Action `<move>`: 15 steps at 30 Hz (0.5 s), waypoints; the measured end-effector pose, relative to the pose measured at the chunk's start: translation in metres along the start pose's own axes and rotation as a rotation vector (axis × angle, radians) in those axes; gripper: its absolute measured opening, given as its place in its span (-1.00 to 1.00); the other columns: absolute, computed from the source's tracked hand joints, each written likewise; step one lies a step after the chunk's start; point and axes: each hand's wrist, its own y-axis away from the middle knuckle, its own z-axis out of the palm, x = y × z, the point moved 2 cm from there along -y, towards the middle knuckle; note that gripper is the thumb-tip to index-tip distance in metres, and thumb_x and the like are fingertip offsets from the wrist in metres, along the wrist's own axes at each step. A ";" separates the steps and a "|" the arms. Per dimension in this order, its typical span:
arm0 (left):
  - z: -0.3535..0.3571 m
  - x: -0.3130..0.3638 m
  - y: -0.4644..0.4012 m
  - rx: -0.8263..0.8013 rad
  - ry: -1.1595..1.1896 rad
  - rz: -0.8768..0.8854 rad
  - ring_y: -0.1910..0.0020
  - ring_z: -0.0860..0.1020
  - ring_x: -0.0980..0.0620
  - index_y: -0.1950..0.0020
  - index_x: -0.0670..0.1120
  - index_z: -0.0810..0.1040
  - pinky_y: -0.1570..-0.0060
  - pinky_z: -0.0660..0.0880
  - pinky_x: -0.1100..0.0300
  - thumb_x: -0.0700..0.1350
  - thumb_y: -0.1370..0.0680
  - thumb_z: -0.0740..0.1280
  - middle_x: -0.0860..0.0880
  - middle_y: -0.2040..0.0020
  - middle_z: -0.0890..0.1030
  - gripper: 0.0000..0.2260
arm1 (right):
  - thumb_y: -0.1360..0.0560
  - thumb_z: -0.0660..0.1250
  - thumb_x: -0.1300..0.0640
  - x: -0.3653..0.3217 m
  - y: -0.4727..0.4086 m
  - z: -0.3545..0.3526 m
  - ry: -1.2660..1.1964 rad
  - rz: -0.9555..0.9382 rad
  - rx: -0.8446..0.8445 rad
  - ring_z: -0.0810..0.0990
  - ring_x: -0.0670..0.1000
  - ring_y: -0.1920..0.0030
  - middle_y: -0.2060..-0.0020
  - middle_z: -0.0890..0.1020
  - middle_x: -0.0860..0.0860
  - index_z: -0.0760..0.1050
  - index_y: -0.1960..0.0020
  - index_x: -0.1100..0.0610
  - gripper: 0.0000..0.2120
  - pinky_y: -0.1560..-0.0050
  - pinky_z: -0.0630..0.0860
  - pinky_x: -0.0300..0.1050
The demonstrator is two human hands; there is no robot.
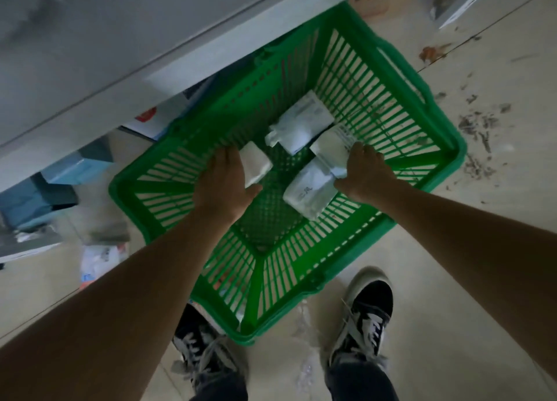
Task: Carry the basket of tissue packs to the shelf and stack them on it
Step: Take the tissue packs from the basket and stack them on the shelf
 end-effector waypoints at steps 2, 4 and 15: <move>0.007 -0.004 -0.013 0.029 -0.043 0.007 -0.39 0.47 -0.25 -0.60 -0.23 0.21 -0.22 0.51 -0.12 0.13 -0.51 0.51 -0.25 -0.47 0.42 -0.16 | -0.53 0.46 -0.11 0.002 -0.013 0.004 0.011 0.018 0.003 0.24 0.34 -0.54 -0.58 0.17 0.28 -0.08 -0.66 0.28 0.00 -0.47 0.35 0.22; 0.014 -0.008 -0.022 0.022 -0.056 0.010 -0.37 0.49 -0.26 -0.60 -0.23 0.20 -0.21 0.51 -0.10 0.13 -0.53 0.48 -0.26 -0.46 0.44 -0.18 | -0.48 0.51 -0.18 0.003 -0.023 0.009 0.029 0.023 0.002 0.30 0.36 -0.51 -0.56 0.20 0.29 -0.07 -0.65 0.29 0.08 -0.43 0.40 0.24; 0.057 -0.003 0.030 0.027 -0.209 0.309 -0.23 0.53 -0.16 -0.37 -0.06 0.45 -0.14 0.47 -0.04 0.19 -0.29 0.63 -0.11 -0.29 0.54 -0.24 | -0.36 0.60 -0.11 0.004 -0.020 0.008 0.046 -0.026 0.132 0.60 0.30 -0.18 -0.25 0.53 0.22 0.35 -0.41 0.23 -0.20 -0.01 0.53 0.06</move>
